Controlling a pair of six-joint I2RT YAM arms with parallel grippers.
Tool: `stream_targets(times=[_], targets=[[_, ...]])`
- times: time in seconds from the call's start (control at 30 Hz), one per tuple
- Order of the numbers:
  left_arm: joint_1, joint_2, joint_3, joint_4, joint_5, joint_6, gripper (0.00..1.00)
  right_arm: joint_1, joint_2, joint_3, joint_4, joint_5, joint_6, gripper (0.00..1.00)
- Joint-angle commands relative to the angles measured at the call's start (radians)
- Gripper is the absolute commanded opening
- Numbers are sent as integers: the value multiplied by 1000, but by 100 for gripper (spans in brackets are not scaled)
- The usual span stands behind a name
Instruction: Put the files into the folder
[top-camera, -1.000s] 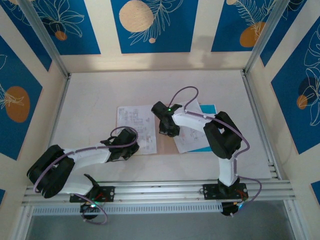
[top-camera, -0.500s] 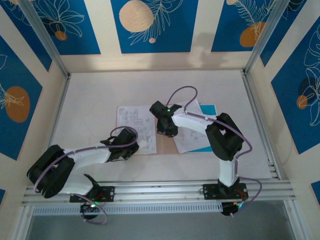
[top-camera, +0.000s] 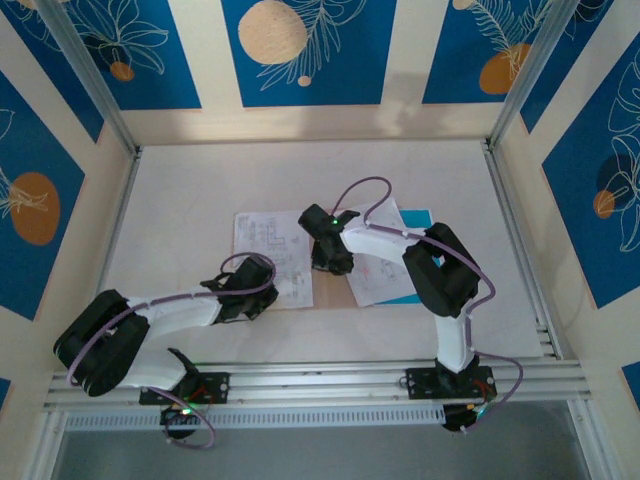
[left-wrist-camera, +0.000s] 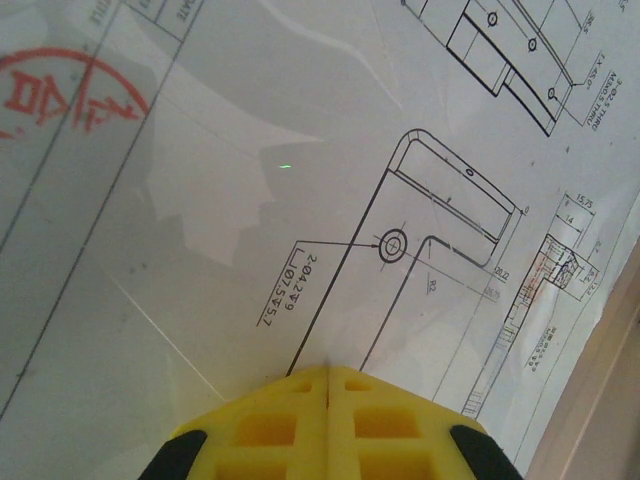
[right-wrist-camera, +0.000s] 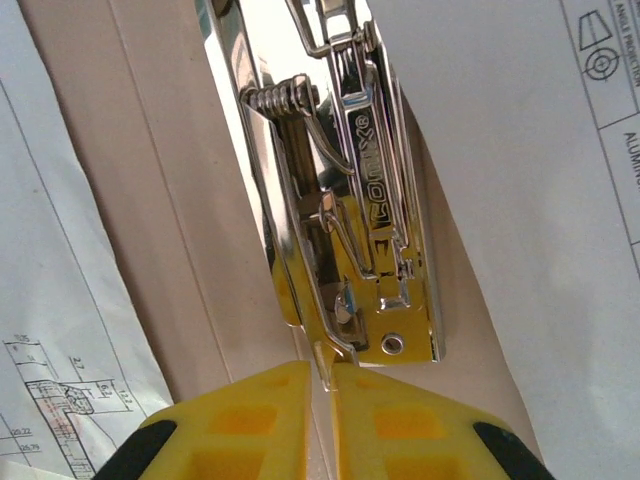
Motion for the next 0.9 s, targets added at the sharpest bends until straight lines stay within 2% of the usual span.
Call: stream_targets(times=[0.0,0.53,0.87], targets=[[20,34,-54,-176,-29,-20,0,-15,40,-18,-35,24,42,16],[20,27,-61,-176,-32,-28,0,-43,100,-67,-161,129,134,15],[21,35,-62,-171,-32,-31,0,-46,54,-69,-162,179,91,14]])
